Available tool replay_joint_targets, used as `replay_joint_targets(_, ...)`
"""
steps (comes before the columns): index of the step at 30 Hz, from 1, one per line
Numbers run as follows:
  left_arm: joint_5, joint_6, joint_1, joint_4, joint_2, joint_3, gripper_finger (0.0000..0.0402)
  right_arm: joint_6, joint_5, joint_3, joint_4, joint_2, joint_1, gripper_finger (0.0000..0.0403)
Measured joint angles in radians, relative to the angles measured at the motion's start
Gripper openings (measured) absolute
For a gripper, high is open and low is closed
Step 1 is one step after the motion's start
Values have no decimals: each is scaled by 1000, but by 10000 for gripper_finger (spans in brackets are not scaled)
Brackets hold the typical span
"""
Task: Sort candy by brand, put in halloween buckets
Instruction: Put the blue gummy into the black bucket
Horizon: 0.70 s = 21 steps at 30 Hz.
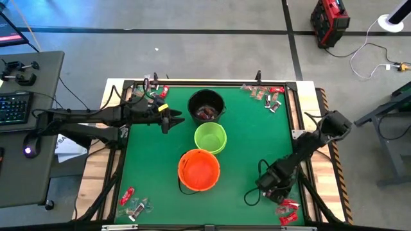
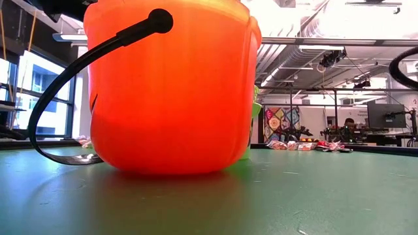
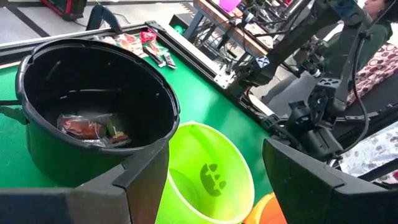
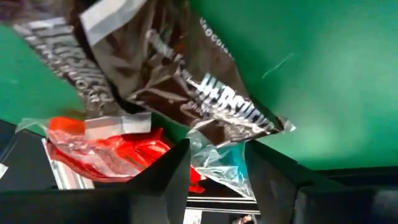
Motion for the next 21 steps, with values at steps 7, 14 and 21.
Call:
replay_joint_targets(7, -8, 1, 0, 0, 0, 0, 250, -51, -11, 15, -41, 21, -1, 69)
replay_joint_targets(14, -12, 1, 24, 1, 0, 0, 250, -211, -5, 132, -308, -92, -35, 18)
replay_joint_targets(21, -12, -1, 54, 1, 0, 0, 250, -409, 248, 328, -466, -257, -193, 9)
